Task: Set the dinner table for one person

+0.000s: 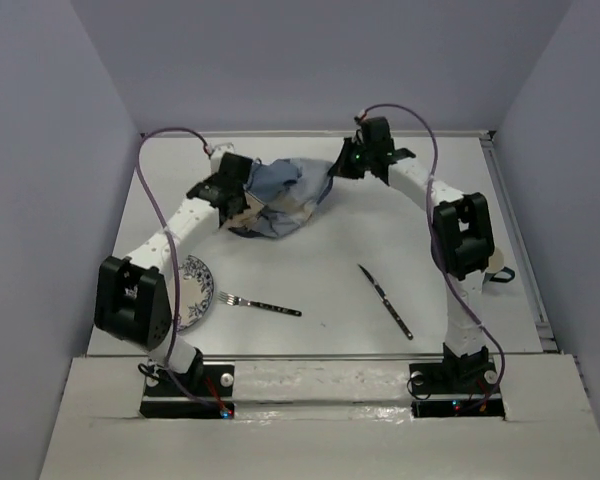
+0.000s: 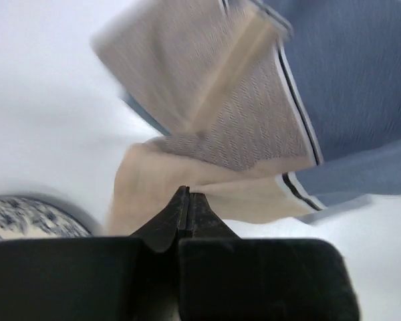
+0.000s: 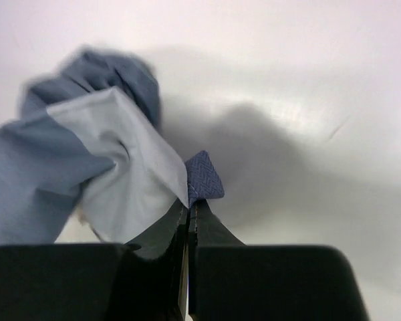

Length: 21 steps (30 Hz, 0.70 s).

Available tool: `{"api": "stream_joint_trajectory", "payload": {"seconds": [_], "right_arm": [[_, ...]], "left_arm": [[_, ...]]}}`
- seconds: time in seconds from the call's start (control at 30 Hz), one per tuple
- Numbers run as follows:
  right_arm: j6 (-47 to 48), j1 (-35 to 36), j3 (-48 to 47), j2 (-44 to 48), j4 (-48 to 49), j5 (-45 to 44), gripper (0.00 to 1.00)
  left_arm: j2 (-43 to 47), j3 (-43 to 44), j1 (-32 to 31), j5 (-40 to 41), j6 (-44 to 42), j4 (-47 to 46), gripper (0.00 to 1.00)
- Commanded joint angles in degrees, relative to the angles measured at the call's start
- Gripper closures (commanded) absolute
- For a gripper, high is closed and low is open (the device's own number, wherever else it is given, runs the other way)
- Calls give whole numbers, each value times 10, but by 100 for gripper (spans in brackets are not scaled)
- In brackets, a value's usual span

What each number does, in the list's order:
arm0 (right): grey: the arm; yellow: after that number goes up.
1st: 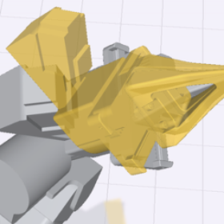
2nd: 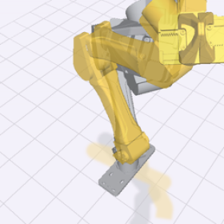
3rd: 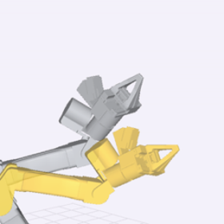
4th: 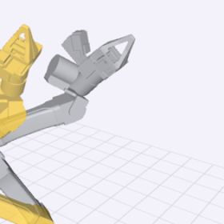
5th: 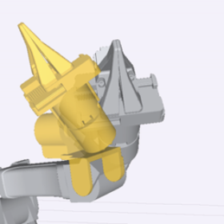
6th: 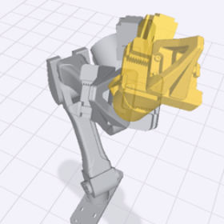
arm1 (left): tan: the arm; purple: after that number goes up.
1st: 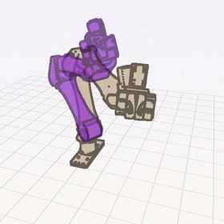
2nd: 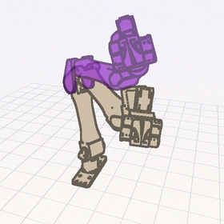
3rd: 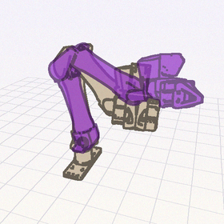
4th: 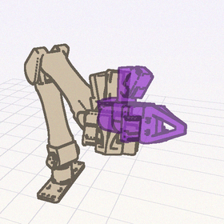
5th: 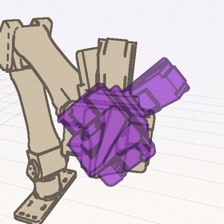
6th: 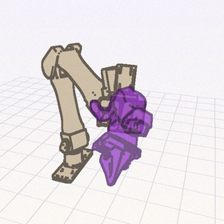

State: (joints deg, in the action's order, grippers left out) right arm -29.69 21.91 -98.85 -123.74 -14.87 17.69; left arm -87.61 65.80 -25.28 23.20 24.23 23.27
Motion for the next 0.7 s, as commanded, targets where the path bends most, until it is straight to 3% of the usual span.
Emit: {"api": "stream_joint_trajectory", "payload": {"seconds": [0.0, 0.07, 0.1, 0.2, 0.23, 0.27, 0.3, 0.37, 0.43, 0.47, 0.5, 0.57, 0.6, 0.63, 0.67], "right_arm": [[54, -57, -224, 31, -10, -103, 100], [84, -64, -280, 35, -9, -157, 100], [120, -64, -324, 38, -9, -171, 100], [192, -64, -342, 66, 8, -229, 100], [213, -64, -323, 102, 38, -257, 100], [249, -64, -241, 128, 64, -266, 100], [265, -64, -240, 158, 96, -274, 100], [290, -64, -62, 222, 195, -290, 100], [299, -64, 66, 313, 237, -308, 100], [266, -64, 180, 358, 250, -317, 100], [248, -64, 236, 379, 251, -323, 100], [203, -64, 382, 408, 252, -332, 98], [157, -64, 419, 433, 245, -332, 93], [131, -64, 449, 443, 234, -345, 91], [109, -64, 491, 452, 202, -366, 87]], "left_arm": [[-47, 255, 87, 40, -82, -34, 100], [-107, 360, 93, 61, -109, -14, 100], [-126, 465, 93, 70, -120, 4, 100], [-203, 653, 94, 78, -145, 46, 100], [-203, 652, 95, 77, -142, 36, 100], [-195, 632, 96, 74, -140, 22, 100], [-195, 624, 95, 74, -139, 24, 100], [-184, 589, 95, 83, -141, 25, 100], [-139, 464, 95, 92, -141, -12, 100], [-116, 358, 95, 78, -138, -55, 100], [-95, 309, 95, 78, -132, -73, 96], [-34, 226, 95, 62, -115, -98, 78], [-14, 159, 95, 43, -94, -107, 60], [21, 130, 95, 34, -78, -107, 49], [42, 104, 95, 17, -63, -107, 29]]}}
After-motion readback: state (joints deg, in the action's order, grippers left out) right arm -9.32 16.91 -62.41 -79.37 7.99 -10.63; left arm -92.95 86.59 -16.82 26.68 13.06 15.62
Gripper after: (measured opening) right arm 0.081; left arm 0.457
